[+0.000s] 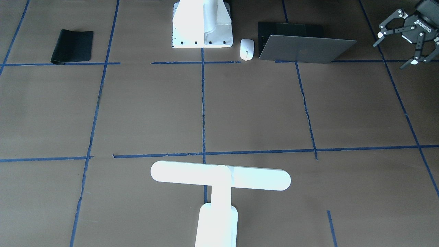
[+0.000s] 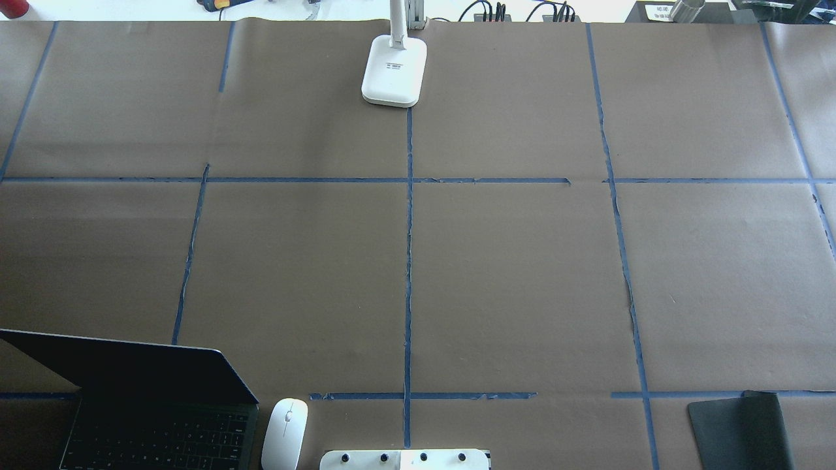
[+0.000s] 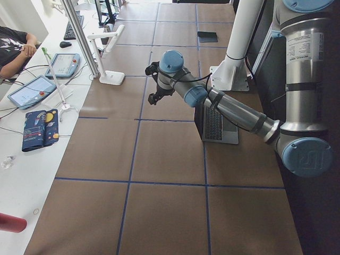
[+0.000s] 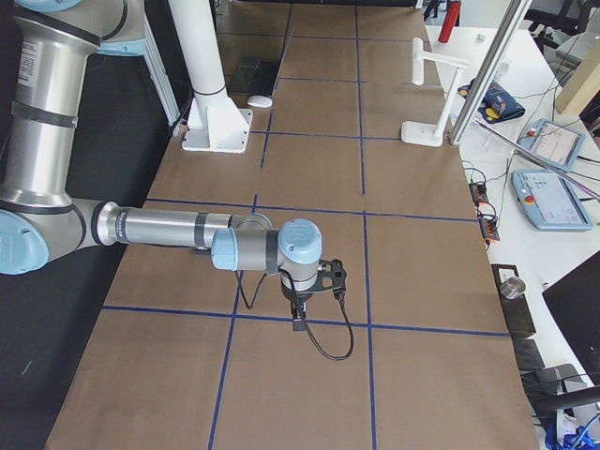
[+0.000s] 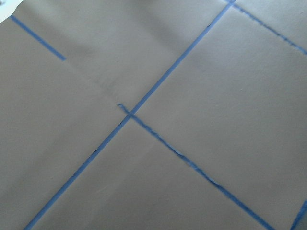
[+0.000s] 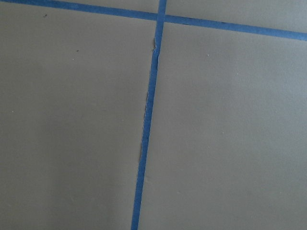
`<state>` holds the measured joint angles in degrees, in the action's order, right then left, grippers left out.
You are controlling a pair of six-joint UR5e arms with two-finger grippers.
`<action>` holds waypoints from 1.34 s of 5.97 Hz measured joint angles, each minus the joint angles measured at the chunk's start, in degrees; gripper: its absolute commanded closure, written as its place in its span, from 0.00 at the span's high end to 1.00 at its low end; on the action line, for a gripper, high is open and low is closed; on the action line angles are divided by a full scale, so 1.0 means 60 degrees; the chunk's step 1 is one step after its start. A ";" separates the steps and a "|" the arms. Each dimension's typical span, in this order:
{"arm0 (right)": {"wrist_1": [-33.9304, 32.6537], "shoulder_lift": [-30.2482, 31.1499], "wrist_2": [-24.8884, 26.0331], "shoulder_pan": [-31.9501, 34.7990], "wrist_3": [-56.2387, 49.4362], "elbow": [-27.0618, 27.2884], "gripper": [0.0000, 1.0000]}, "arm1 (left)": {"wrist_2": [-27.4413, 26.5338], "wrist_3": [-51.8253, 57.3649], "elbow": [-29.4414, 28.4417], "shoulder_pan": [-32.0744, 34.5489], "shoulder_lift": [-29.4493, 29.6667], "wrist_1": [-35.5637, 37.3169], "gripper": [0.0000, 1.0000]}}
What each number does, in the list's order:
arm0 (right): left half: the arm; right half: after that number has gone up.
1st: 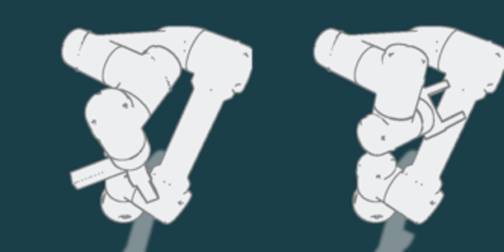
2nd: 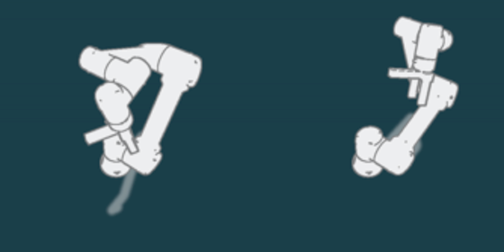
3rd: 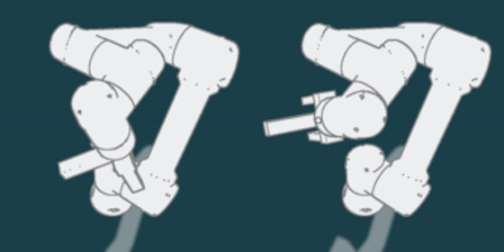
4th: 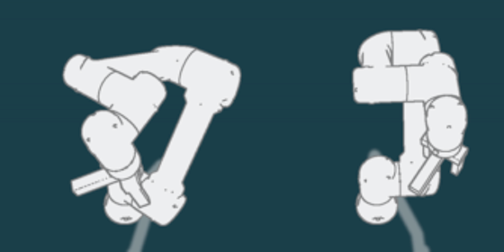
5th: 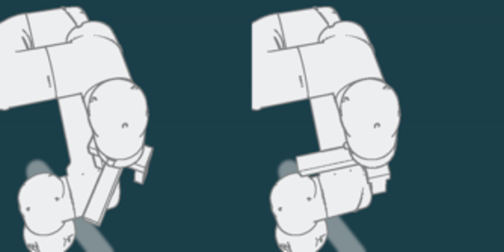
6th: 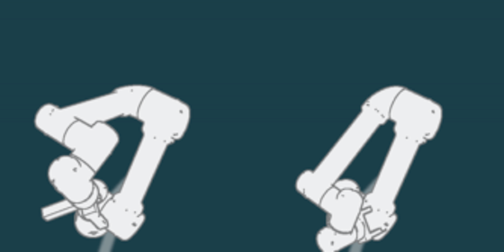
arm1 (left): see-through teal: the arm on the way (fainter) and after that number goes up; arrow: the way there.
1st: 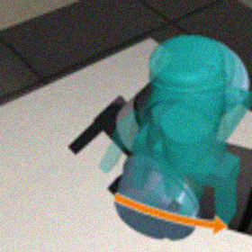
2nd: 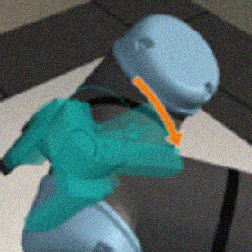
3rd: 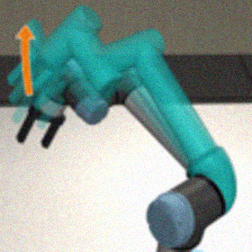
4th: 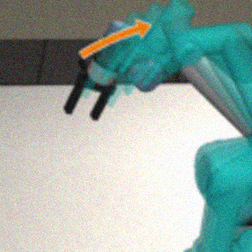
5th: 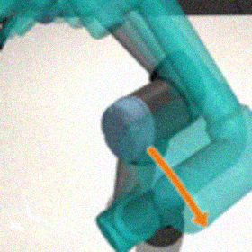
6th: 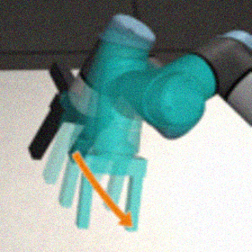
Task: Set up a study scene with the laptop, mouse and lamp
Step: 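Move the left gripper down to the open laptop's screen edge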
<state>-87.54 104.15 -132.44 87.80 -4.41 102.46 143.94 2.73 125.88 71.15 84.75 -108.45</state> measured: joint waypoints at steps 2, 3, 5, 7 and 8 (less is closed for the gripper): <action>0.0001 -0.0003 -0.0001 0.0000 0.0007 -0.0007 1.00 | 0.0093 -0.0640 0.0790 -0.1933 0.0163 -0.0056 1.00; 0.0000 -0.0010 -0.0001 0.0000 0.0009 -0.0022 1.00 | 0.0035 -0.0126 0.0859 -0.2761 0.0159 -0.0055 1.00; -0.0007 -0.0014 -0.0001 0.0000 0.0003 -0.0034 1.00 | -0.0097 0.2535 0.0859 -0.3245 -0.0469 -0.0019 1.00; -0.0011 -0.0014 -0.0001 0.0000 0.0002 -0.0030 1.00 | -0.0627 0.3727 0.0801 -0.3571 -0.1100 0.0002 1.00; -0.0013 -0.0011 -0.0001 0.0000 0.0002 -0.0035 1.00 | -0.0768 0.3810 0.0663 -0.3757 -0.1159 -0.0002 0.99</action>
<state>-87.62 104.08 -132.45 87.80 -4.40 102.25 139.33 25.58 129.86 48.61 77.80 -108.46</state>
